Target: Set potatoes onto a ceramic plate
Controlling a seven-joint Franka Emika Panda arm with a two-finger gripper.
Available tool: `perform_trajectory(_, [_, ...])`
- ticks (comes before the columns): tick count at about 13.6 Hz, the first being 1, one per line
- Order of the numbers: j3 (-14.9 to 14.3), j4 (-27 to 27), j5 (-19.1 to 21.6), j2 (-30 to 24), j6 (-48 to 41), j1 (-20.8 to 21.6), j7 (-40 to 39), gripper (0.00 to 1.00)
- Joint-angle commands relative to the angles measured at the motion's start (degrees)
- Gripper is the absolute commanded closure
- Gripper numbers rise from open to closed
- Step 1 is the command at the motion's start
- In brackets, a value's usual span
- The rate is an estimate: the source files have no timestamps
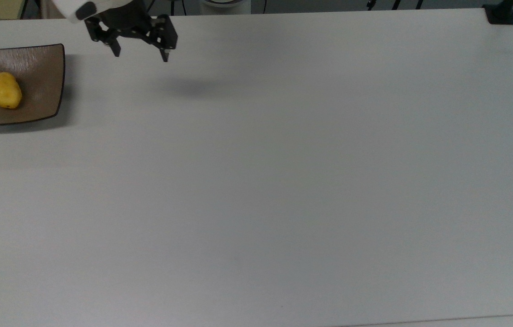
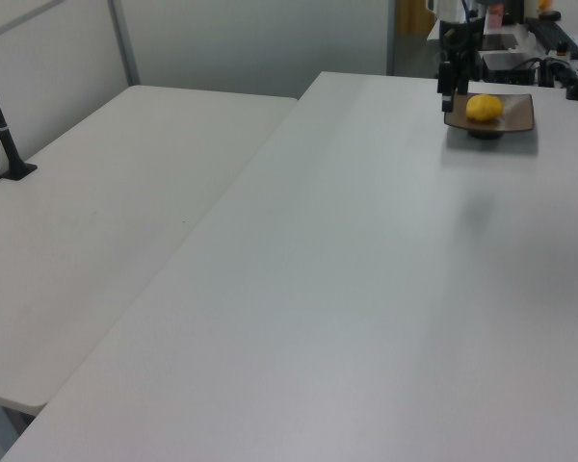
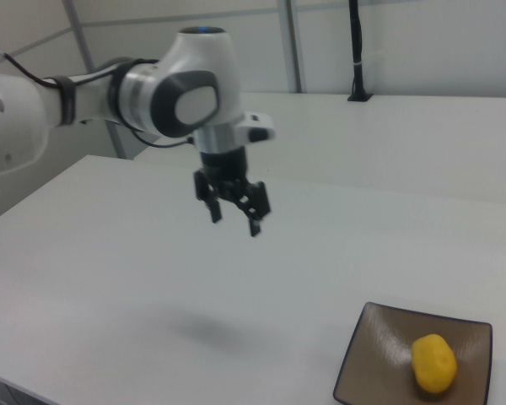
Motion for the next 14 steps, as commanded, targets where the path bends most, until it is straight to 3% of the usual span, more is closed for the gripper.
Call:
perform_trajectory(1, [-0.13, 1.49, 0.82, -1.69, -1.43, 6.68, 4.54, 0.00])
perform_trajectory(5, [-2.23, 3.78, 1.26, -1.78, -4.67, 15.47, 6.66, 0.00])
perform_trajectory(8, [-13.00, 4.40, 1.35, -2.05, -6.71, 26.96, 6.39, 0.00])
perform_trajectory(9, [-15.14, 4.40, 1.43, -2.05, -6.53, 28.92, 6.39, 0.00])
perform_trajectory(14, [-20.24, 4.93, 2.66, -5.03, -6.09, 31.75, 6.22, 0.00])
